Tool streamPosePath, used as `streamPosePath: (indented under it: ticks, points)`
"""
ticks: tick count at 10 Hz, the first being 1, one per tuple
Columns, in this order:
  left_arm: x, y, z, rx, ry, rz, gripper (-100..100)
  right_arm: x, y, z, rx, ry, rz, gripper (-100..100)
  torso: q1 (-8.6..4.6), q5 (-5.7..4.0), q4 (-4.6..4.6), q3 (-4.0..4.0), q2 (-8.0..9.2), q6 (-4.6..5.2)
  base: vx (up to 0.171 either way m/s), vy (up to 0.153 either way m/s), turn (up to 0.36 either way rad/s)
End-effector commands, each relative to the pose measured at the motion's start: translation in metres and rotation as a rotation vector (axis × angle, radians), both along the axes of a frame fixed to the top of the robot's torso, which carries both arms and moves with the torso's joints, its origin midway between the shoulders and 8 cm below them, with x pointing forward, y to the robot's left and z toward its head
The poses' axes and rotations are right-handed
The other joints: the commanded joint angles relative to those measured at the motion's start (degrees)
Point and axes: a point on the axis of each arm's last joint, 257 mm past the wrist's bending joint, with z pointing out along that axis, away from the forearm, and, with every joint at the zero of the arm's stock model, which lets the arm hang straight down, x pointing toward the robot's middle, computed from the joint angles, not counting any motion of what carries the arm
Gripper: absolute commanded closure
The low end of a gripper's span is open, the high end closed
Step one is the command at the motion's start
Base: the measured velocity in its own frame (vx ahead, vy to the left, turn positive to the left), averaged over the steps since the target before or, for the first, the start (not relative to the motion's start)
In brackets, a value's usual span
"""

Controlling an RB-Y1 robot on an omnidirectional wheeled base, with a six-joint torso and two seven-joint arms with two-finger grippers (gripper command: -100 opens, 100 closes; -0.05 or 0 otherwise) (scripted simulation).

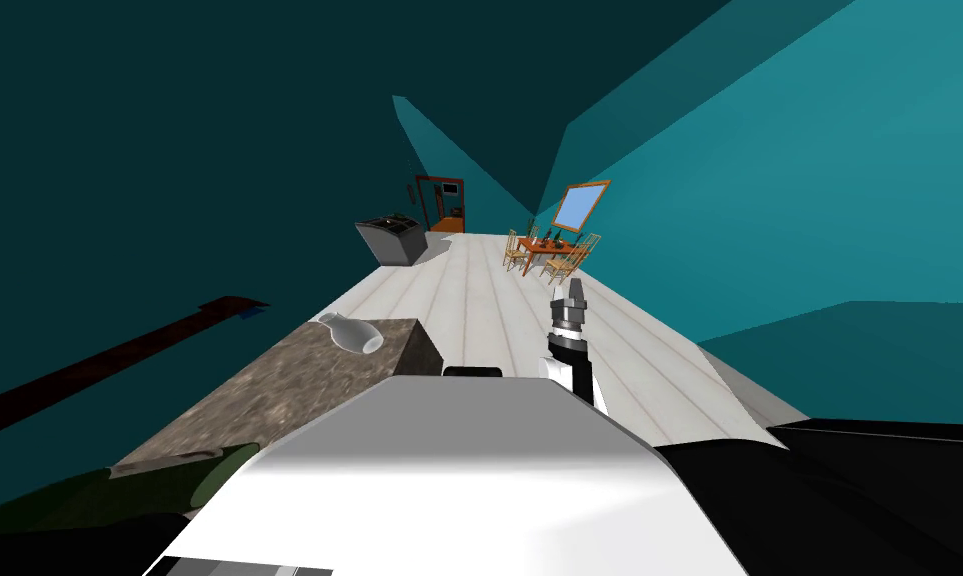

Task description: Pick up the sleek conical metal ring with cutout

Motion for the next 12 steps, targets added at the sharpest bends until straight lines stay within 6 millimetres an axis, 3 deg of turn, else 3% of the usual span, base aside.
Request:
streamPosePath:
  ticks: [1, 3, 4, 8, 9, 10, 12]
  points:
    - [-0.001, 0.003, -0.007, 0.001, -0.001, 0.005, -100, 0.000, 0.000, 0.000, 0.000, 0.000, 0.000, 0, 0.00, 0.00, 0.00, 0.00, 0.00, 0.00, 0.047, -0.007, -0.042]
    - [-0.002, 0.002, -0.009, 0.000, -0.003, 0.007, -100, 0.000, 0.000, 0.000, 0.000, 0.000, 0.000, 0, -0.03, -0.01, -0.03, -0.06, -0.09, -0.01, 0.031, -0.005, -0.017]
    - [-0.002, 0.002, -0.010, 0.001, -0.002, 0.007, 100, 0.000, 0.000, 0.000, 0.000, 0.000, 0.000, 0, -0.03, -0.02, -0.02, -0.03, -0.03, -0.01, 0.000, 0.000, 0.000]
    - [-0.001, 0.002, -0.009, 0.001, -0.003, 0.005, 100, 0.000, 0.000, 0.000, 0.000, 0.000, 0.000, 0, -0.02, -0.02, 0.00, 0.03, 0.06, -0.04, 0.000, 0.000, 0.000]
    - [-0.001, 0.002, -0.009, 0.001, -0.003, 0.005, 0, 0.000, 0.000, 0.000, 0.000, 0.000, 0.000, 0, -0.02, -0.02, 0.00, 0.03, 0.07, -0.04, 0.000, 0.000, 0.000]
    - [0.000, 0.001, -0.002, 0.001, 0.000, 0.001, 100, 0.000, 0.000, 0.000, 0.000, 0.000, 0.000, 0, -0.03, -0.02, 0.00, 0.03, 0.07, -0.06, -0.025, 0.001, 0.062]
    - [0.000, 0.000, -0.002, -0.001, -0.002, 0.001, 100, 0.000, 0.000, 0.000, 0.000, 0.000, 0.000, 0, -0.06, -0.08, 0.00, 0.10, 0.23, -0.07, -0.036, 0.005, 0.036]
